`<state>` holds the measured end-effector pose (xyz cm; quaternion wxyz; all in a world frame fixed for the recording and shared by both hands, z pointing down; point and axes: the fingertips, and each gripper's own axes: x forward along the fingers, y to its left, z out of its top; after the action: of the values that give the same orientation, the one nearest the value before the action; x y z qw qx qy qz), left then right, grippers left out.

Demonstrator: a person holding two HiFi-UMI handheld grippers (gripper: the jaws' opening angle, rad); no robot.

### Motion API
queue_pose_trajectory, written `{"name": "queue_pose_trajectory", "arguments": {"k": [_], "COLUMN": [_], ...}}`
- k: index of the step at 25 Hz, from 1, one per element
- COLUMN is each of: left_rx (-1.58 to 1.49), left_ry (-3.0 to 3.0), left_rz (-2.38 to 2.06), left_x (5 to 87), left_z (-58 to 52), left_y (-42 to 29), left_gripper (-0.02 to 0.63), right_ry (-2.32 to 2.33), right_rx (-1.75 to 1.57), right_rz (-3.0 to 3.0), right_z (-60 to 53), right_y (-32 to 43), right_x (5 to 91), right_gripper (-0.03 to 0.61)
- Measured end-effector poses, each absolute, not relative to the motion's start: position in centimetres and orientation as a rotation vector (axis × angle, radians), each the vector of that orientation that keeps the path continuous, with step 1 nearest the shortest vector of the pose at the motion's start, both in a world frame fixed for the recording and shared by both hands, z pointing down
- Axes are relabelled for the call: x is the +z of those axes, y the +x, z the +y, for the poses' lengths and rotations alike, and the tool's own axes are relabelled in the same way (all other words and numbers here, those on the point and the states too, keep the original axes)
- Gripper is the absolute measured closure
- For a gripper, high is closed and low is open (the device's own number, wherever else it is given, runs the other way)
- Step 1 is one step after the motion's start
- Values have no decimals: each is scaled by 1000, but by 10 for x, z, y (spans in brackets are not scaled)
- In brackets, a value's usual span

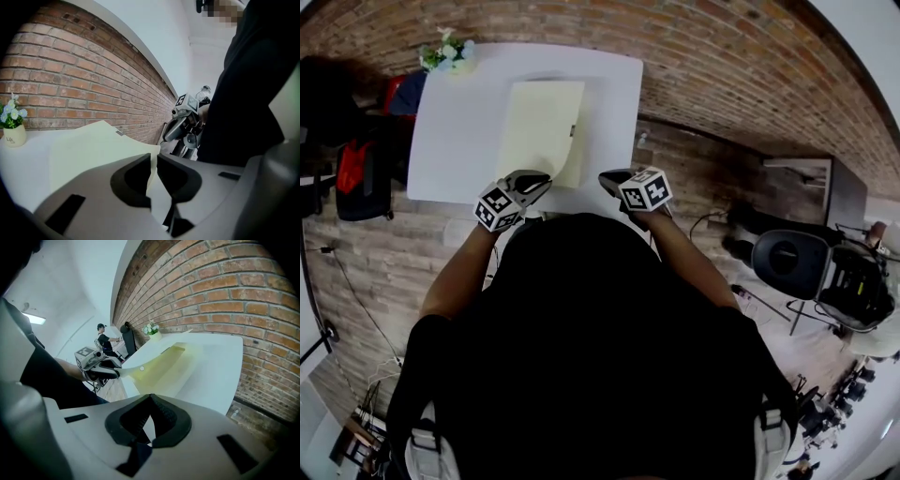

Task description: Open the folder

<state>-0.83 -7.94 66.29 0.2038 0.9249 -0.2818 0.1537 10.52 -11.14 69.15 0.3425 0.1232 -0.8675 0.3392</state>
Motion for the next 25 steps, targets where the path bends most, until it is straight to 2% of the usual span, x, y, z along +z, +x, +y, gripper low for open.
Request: {"name": "queue_pose_trajectory", "arguments": {"k": [25], "left_rx": [310], "left_ry": [2530], "left_rz": [-1098], "left_x": [624], "left_z": [-69], "left_y": [-75], "left_gripper": [568], "right_ry": [35], "right_rx": [729], "right_rz": [-2184], "right_z": [-125], "right_y": [43], "right_x": [715], "right_gripper": [555]}}
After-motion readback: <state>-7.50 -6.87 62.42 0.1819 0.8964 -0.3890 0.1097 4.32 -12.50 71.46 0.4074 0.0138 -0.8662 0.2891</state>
